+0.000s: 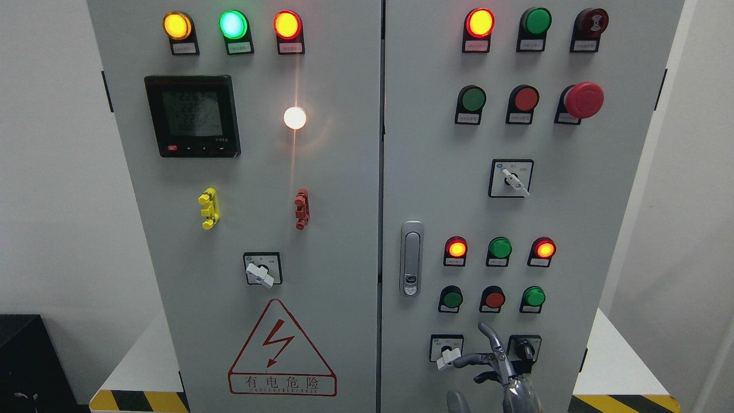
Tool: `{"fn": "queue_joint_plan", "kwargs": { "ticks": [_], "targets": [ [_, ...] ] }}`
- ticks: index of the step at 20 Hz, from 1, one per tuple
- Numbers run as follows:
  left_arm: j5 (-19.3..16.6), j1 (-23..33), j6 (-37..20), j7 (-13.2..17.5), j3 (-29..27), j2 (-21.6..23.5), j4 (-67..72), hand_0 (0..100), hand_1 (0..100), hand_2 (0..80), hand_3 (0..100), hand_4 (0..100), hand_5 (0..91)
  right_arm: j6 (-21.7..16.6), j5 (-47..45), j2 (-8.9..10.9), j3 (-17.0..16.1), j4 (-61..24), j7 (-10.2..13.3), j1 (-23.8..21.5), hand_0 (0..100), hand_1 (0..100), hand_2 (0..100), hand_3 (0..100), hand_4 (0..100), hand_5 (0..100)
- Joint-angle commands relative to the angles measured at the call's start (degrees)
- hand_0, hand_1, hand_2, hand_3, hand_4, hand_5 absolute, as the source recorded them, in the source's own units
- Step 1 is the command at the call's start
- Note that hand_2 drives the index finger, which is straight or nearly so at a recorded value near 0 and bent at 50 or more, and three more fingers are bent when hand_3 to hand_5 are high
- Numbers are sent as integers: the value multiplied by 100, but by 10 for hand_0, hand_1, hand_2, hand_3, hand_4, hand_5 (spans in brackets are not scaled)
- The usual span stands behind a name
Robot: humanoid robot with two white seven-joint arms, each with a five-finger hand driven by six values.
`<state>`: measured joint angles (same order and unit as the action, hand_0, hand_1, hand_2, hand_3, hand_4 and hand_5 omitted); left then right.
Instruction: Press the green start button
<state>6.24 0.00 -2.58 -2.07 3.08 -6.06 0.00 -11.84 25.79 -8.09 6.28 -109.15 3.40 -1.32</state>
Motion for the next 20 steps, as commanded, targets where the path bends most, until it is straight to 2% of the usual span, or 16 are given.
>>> {"fn": "queue_joint_plan", "kwargs": {
  "ticks": [1, 4, 20],
  "targets": [
    [0, -132, 4, 5, 0, 0, -158, 120, 556, 0, 0, 0, 0, 94, -927, 1, 181, -563, -120, -193, 0, 76, 0, 27, 0, 0],
    [0, -132, 4, 5, 0, 0, -158, 120, 556, 0, 0, 0, 0, 164, -1068, 1, 181, -581, -120, -193, 0, 61, 0, 0, 0, 0],
    [0, -132, 4, 5, 0, 0, -158, 120, 556, 0, 0, 0, 0, 261, -1077, 1, 181, -642, -111, -193, 0, 43, 0, 0, 0, 0]
  ]
}}
